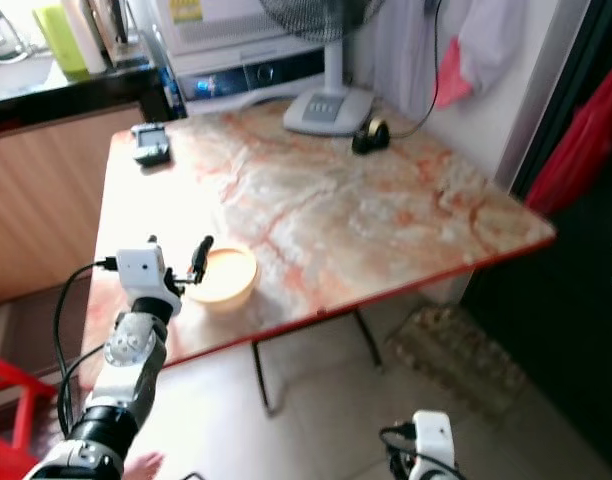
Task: Restocking fridge
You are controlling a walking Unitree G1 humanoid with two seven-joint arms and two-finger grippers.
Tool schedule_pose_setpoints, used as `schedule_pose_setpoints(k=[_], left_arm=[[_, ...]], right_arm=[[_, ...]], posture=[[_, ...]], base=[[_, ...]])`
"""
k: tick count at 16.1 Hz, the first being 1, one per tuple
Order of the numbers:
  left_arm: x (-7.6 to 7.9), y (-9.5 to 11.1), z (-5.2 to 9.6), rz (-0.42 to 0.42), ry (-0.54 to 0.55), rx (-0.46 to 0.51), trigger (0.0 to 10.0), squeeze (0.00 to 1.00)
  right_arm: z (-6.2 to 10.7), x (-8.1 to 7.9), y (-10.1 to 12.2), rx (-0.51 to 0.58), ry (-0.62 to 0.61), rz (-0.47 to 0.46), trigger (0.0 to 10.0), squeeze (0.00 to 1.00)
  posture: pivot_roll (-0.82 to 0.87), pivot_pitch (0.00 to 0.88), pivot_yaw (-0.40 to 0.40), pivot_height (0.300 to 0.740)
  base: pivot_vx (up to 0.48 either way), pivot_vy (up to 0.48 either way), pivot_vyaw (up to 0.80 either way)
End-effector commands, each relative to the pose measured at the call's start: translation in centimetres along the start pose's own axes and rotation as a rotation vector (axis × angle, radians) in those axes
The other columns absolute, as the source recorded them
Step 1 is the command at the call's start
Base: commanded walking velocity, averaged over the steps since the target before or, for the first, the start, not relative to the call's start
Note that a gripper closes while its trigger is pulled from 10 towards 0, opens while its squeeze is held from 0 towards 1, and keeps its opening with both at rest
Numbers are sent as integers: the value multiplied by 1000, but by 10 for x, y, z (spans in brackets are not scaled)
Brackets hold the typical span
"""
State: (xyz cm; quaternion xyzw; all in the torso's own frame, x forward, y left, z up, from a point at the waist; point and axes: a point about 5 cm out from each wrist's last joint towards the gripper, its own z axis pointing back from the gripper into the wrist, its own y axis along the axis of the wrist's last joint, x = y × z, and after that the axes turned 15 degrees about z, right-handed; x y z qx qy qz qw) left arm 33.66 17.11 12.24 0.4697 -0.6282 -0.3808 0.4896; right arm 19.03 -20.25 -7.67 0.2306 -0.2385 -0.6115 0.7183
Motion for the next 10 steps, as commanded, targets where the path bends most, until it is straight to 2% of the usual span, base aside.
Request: schedule_pose_setpoints(k=[1, 5, 10], left_arm=[[-10, -3, 4, 36, 38, -23, 10000, 0], [-20, -9, 4, 266, 129, -56, 10000, 0], [-20, -8, 0, 396, 133, -65, 10000, 0]], right_arm=[[-1, -10, -1, -5, 29, -3, 10000, 0], [-2, -9, 0, -2, 27, -1, 10000, 0], [-2, -8, 1, 0, 27, -1, 10000, 0]], posture=[[2, 23, 29, 740], [0, 30, 25, 740], [-1, 32, 24, 740]], base=[[0, 0, 0], [0, 0, 0], [0, 0, 0]])
